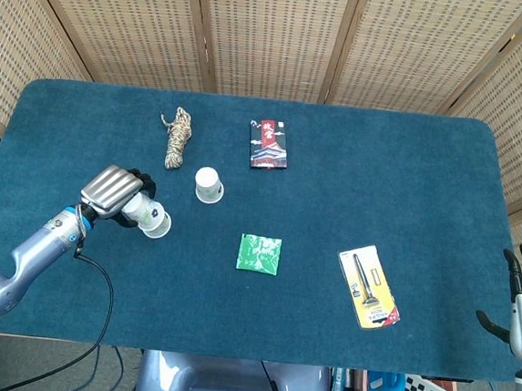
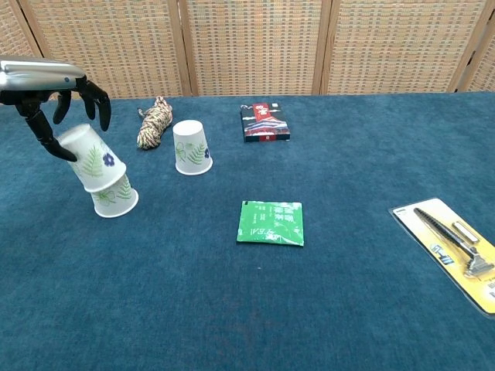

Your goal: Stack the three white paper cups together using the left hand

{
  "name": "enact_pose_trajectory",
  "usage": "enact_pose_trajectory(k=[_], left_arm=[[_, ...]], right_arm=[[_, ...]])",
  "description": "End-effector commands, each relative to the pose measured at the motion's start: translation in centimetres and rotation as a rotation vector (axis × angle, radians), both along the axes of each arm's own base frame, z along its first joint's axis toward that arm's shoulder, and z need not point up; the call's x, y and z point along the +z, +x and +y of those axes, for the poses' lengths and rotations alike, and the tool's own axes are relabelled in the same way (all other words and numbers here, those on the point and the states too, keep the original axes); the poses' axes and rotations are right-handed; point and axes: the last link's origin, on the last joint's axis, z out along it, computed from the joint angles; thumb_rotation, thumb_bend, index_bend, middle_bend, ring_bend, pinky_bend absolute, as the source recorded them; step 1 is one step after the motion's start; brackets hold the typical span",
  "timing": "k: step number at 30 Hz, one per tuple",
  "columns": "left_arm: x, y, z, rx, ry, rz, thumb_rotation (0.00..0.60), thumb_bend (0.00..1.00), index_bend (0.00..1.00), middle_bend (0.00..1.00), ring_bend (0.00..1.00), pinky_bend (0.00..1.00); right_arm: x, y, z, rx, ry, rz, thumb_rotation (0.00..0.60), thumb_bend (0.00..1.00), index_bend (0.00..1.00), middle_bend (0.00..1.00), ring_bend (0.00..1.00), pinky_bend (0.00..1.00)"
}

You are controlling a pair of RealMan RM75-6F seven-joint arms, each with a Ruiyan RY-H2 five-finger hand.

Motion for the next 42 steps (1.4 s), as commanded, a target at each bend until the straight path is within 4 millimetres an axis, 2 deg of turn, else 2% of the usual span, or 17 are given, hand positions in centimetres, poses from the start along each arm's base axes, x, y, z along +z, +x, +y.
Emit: enact_pose_trajectory(k=[1,3,5,8,13,18,21,27,33,38,42], left_arm=[[-0.2,-0.1,-0.1,0.002,-0.008,0.009,0.6,0.12,0.11,0.03,0.03,0.24],[-0.3,0.1,-0.2,0.011,-0.023,0.001,0.6,0.12,0.0,0.0,0.0,0.13],[-0.3,0.5,-0.4,0.016,-0.032,-0.026,0.6,0.12,0.0,0.0,0.0,0.1],[0.1,1.0,-0.4,0.001,-0.02,-0.068,0.6,0.12,0.0,0.0,0.0,0.09],[1.2,3.5,1.2,-0.04,0.024,-0.161,0.6,0.12,0.0,0.0,0.0,0.08],[0.6,5.0,2.8,-0.034,0.03,-0.157,0.6,0.12,0.0,0.0,0.0,0.08],[-1.1,6.3,4.4,-0.007,0.017,-0.154,0.6,0.12,0.0,0.0,0.0,0.08],[-4.6,7.4,6.4,0.038,-0.008,-0.111,0.6,0.12,0.0,0.0,0.0,0.08],[-7.7,7.3,7.9,0.105,-0.02,-0.081,0.6,0.12,0.0,0.0,0.0,0.08],[-9.4,7.2,8.8,0.153,-0.029,-0.085,0.6,0.12,0.0,0.0,0.0,0.08],[-10.6,7.4,9.5,0.164,-0.032,-0.075,0.6,0.12,0.0,0.0,0.0,0.14]], right_arm=[[0.0,0.0,0.0,0.0,-0.002,0.0,0.6,0.0,0.02,0.0,0.0,0.0],[0.0,0.0,0.0,-0.001,-0.002,0.0,0.6,0.0,0.02,0.0,0.0,0.0],[0.0,0.0,0.0,-0.001,-0.001,0.0,0.6,0.0,0.02,0.0,0.0,0.0],[0.0,-0.1,0.0,-0.003,0.0,0.0,0.6,0.0,0.02,0.0,0.0,0.0],[0.1,-0.2,-0.2,-0.012,0.0,-0.002,0.6,0.0,0.02,0.0,0.0,0.0],[0.1,-0.4,-0.3,-0.02,0.001,-0.003,0.6,0.0,0.02,0.0,0.0,0.0],[0.1,-0.5,-0.4,-0.025,0.001,0.0,0.6,0.0,0.02,0.0,0.0,0.0],[0.3,-0.7,-0.5,-0.032,-0.01,0.001,0.6,0.0,0.02,0.0,0.0,0.0],[0.6,-1.2,-0.7,-0.053,-0.021,-0.005,0.6,0.0,0.02,0.0,0.0,0.0],[1.0,-1.6,-0.8,-0.068,-0.03,-0.013,0.6,0.0,0.02,0.0,0.0,0.0],[1.2,-2.0,-1.0,-0.084,-0.036,-0.022,0.6,0.0,0.02,0.0,0.0,0.0]])
